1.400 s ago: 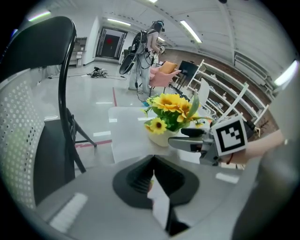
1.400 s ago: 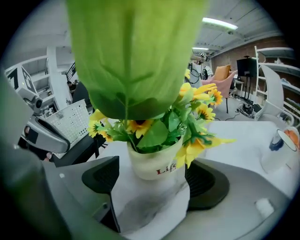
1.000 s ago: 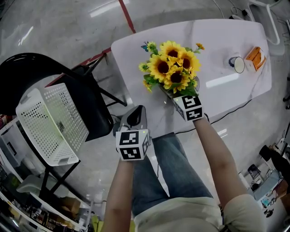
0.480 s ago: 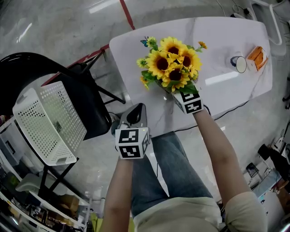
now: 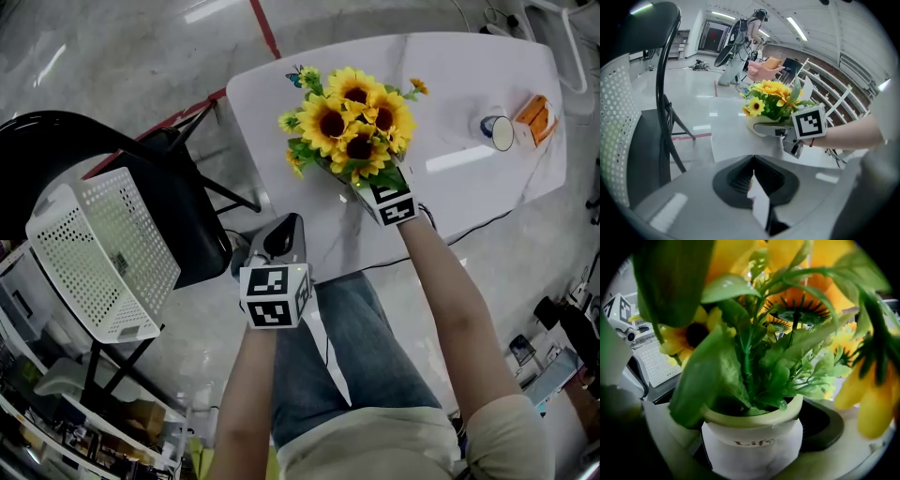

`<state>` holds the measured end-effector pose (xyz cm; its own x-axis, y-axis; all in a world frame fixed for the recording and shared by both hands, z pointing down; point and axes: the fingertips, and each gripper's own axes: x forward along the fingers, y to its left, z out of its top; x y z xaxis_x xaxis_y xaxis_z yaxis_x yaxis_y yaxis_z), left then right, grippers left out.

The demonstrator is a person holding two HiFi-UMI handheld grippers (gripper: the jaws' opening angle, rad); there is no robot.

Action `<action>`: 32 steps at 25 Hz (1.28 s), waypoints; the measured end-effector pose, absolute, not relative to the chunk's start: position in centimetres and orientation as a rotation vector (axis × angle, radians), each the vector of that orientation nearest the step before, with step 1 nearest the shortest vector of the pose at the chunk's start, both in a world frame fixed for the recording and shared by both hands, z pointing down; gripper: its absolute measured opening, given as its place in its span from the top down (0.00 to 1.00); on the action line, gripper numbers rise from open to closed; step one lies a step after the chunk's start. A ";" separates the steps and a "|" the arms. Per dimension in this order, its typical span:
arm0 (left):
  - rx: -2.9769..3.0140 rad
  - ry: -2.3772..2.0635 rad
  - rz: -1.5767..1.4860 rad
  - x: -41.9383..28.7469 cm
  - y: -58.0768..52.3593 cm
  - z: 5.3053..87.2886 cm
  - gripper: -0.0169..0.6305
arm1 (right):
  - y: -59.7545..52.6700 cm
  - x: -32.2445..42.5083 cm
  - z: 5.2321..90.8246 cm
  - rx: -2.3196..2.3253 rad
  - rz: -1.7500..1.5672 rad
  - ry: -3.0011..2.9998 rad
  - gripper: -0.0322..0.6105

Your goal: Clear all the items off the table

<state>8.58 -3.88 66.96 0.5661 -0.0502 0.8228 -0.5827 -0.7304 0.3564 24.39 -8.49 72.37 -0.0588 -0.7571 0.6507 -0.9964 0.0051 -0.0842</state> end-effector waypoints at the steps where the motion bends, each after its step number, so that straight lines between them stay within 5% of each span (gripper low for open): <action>1: 2.179 -0.504 1.119 8.6 -3.9 66.9 0.96 | -8.6 24.4 72.4 1.790 0.761 -1.867 0.02; 32: 2.160 -0.562 1.042 7.3 -4.8 66.4 0.96 | -8.6 23.3 70.3 1.914 0.797 -1.787 0.02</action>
